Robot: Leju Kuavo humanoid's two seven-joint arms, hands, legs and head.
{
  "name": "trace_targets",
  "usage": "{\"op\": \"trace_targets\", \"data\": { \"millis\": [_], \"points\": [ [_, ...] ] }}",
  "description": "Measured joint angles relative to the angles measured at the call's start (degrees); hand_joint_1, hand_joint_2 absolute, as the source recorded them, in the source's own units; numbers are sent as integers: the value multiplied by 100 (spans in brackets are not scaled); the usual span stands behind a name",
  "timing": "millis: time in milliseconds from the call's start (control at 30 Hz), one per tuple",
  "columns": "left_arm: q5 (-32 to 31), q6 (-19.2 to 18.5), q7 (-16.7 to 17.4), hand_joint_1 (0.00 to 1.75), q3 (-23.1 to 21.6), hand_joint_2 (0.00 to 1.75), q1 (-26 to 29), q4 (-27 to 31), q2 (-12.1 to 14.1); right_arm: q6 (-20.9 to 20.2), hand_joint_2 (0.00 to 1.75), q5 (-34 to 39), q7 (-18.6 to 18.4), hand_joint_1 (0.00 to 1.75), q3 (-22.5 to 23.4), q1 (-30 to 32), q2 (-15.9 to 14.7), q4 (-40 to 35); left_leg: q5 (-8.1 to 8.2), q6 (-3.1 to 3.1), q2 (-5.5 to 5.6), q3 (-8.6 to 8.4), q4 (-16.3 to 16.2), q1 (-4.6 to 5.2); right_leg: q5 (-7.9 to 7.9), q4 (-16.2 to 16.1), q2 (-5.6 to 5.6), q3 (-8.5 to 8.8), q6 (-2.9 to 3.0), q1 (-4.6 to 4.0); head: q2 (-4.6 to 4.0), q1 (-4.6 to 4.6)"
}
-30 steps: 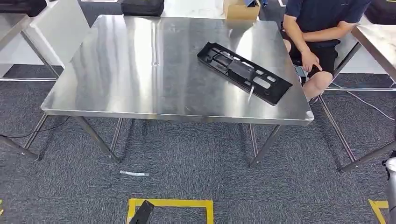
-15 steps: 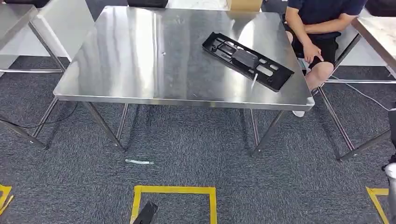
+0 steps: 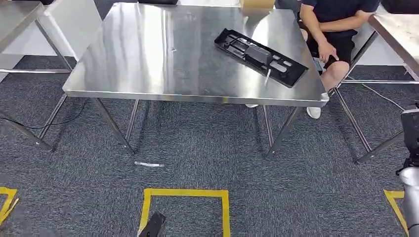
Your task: Take the parts from the cabinet and place them on the table.
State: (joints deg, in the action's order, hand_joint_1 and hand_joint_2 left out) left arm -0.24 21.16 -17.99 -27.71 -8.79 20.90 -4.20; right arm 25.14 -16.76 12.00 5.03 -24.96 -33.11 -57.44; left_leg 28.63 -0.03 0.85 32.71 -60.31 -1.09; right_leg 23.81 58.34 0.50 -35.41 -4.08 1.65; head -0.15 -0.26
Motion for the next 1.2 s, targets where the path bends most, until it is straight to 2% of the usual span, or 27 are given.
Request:
{"op": "trace_targets", "data": {
  "millis": [33, 67, 100, 167, 233, 267, 300, 367, 400, 433, 467, 567, 600, 633, 667, 700, 733, 767, 800, 833, 900, 967, 1033, 1100, 1133, 1167, 1200],
  "points": [
    [46, 15, -5, 0, 9, 0, -3, -4, 4, -26, 0, -22, 37, 0, -24, -68, 26, 18, -17, 33, 2, 31, 0, 47, -56, -38, -2, -32, -80, 5, 0, 4],
    [86, 35, -11, 0, 17, 0, -2, -15, 2, -44, 0, -57, 74, 0, -61, -134, 46, 55, -80, 129, -6, 65, 49, 55, -105, -51, -6, -56, -150, 18, 0, -2],
    [138, 59, -24, 0, 24, 0, -15, -22, 4, -50, 0, -74, 114, 0, -101, -175, 75, 108, -145, 235, -17, 77, 94, 37, -1, 2, 3, -119, -126, 75, 0, -6],
    [243, 101, -39, 0, 85, 0, -31, -26, 2, -50, 0, -77, 166, 0, -157, -320, 118, 210, -242, 372, -23, 191, 106, 51, 473, 613, -4, -361, -23, 58, 0, 55],
    [269, 98, -44, 0, 125, 0, -27, -33, -15, -48, 0, -77, 177, 0, -212, -443, 168, 275, -348, 413, -31, 321, 103, 78, 893, 1541, -23, -631, -8, 30, 0, 52],
    [274, 98, -46, 0, 133, 0, -24, -39, -26, -48, 0, -77, 181, 0, -227, -459, 193, 306, -400, 419, -31, 380, 103, 91, 930, 1782, -23, -645, -42, 21, 0, 57],
    [278, 103, -53, 0, 142, 0, -23, -44, -30, -48, 0, -77, 183, 0, -245, -460, 218, 332, -449, 416, -29, 436, 102, 93, 860, 1750, -23, -539, -84, 16, 0, 53],
    [278, 116, -57, 0, 159, 0, -23, -52, -42, -44, 0, -77, 190, 0, -282, -483, 241, 359, -552, 393, -27, 551, 101, 94, 550, 1049, -22, -14, -171, 14, 0, 53],
    [280, 120, -57, 0, 166, 0, -24, -55, -48, -42, 0, -77, 194, 0, -299, -518, 241, 363, -604, 368, -26, 595, 97, 94, 466, 491, -22, 365, -167, 12, 0, 55],
    [278, 129, -59, 0, 168, 0, -24, -55, -59, -41, 0, -77, 197, 0, -317, -575, 240, 363, -652, 324, -26, 629, 96, 108, 645, -37, -22, 694, -86, -18, 0, 57],
    [280, 142, -64, 0, 170, 0, -27, -55, -68, -37, 0, -79, 208, 0, -332, -594, 238, 363, -706, 280, -37, 639, 112, 109, 661, -158, -38, 780, -38, -106, 0, 30],
    [280, 153, -70, 0, 170, 0, -12, -72, -85, -35, 0, -79, 210, 0, -343, -616, 252, 389, -870, 179, -34, 638, 180, 108, 545, -145, -40, 658, 80, -136, 0, 50],
    [280, 157, -72, 0, 173, 0, -13, -81, -85, -35, 0, -79, 210, 0, -352, -625, 271, 400, -795, 148, -38, 680, 146, 90, 465, -179, -28, 648, 149, 6, 0, 48],
    [285, 157, -72, 0, 175, 0, -12, -83, -81, -35, 0, -79, 210, 0, -361, -633, 289, 402, -516, 124, -46, 763, -9, 94, 410, -175, -18, 584, 188, -13, 0, 31],
    [287, 160, -72, 0, 175, 0, -11, -83, -81, -35, 0, -79, 212, 0, -363, -637, 297, 404, -119, 108, -49, 865, -377, 87, 345, -173, -10, 510, 262, -18, 0, 26],
    [287, 157, -72, 0, 175, 0, -11, -85, -81, -35, 0, -79, 212, 0, -367, -637, 304, 407, 177, 92, -47, 967, -773, 85, 287, -171, -5, 444, 280, -25, 0, 26],
    [280, 151, -72, 0, 175, 0, -11, -89, -81, -35, 0, -75, 212, 0, -374, -638, 313, 409, 396, 72, -49, 1070, -1222, 83, 224, -166, -2, 364, 285, -36, 0, 26],
    [245, 118, -72, 0, 173, 0, -10, -96, -81, -31, 0, -41, 212, 0, -380, -632, 313, 409, 432, 58, -50, 1105, -1520, 77, 166, -161, -2, 289, 282, -41, 0, 26],
    [156, 66, -72, 0, 158, 0, -10, -109, -81, -24, 0, 39, 223, 0, -389, -622, 310, 409, 314, 52, -50, 1037, -1599, 69, 107, -157, -2, 213, 269, -45, 0, 26],
    [99, 44, -72, 0, 133, 0, -10, -118, -81, -24, 0, 109, 232, 0, -394, -612, 304, 409, 124, 52, -52, 875, -1464, 61, 58, -146, -3, 138, 251, -45, 0, 26],
    [83, 57, -50, 0, 103, 0, -15, -122, -83, -22, 0, 216, 240, 0, -396, -582, 293, 402, -148, 63, -64, 236, -665, 33, -27, -107, -5, 8, 201, -41, 0, 24],
    [101, 92, -40, 0, 103, 0, -38, -122, -79, 13, 0, 247, 249, 0, -407, -542, 297, 343, 129, 104, -36, -281, 147, 63, -84, -31, -4, -83, 119, -75, 0, 39],
    [156, 103, -42, 0, 103, 0, -41, -125, -59, 48, 0, 242, 260, 0, -440, -523, 381, 306, 104, 166, -35, -215, 157, 113, -184, -63, 2, -110, 23, -42, 0, 37],
    [219, 111, -70, 0, 111, 0, -16, -131, -28, 90, 0, 186, 258, 0, -505, -500, 461, 302, -27, 316, -67, -117, 248, 106, -266, -89, -6, -148, -63, -63, 0, 33],
    [223, 122, -90, 0, 114, 0, -22, -131, -17, 103, 0, 168, 249, 0, -520, -491, 496, 302, -109, 367, -73, -129, 251, 107, -91, 16, -8, -239, -28, -15, 0, 26],
    [221, 144, -101, 0, 116, 0, -22, -131, -4, 107, 0, 160, 227, 0, -540, -497, 525, 298, -172, 413, -72, -37, 262, 104, 195, 281, -10, -357, 26, -20, 0, 79],
    [208, 146, -103, 0, 116, 0, -17, -131, 0, 114, 0, 159, 223, 0, -553, -499, 536, 284, -252, 425, -70, 53, 258, 106, 506, 719, -17, -481, 60, -15, 0, 83]
  ]
}}
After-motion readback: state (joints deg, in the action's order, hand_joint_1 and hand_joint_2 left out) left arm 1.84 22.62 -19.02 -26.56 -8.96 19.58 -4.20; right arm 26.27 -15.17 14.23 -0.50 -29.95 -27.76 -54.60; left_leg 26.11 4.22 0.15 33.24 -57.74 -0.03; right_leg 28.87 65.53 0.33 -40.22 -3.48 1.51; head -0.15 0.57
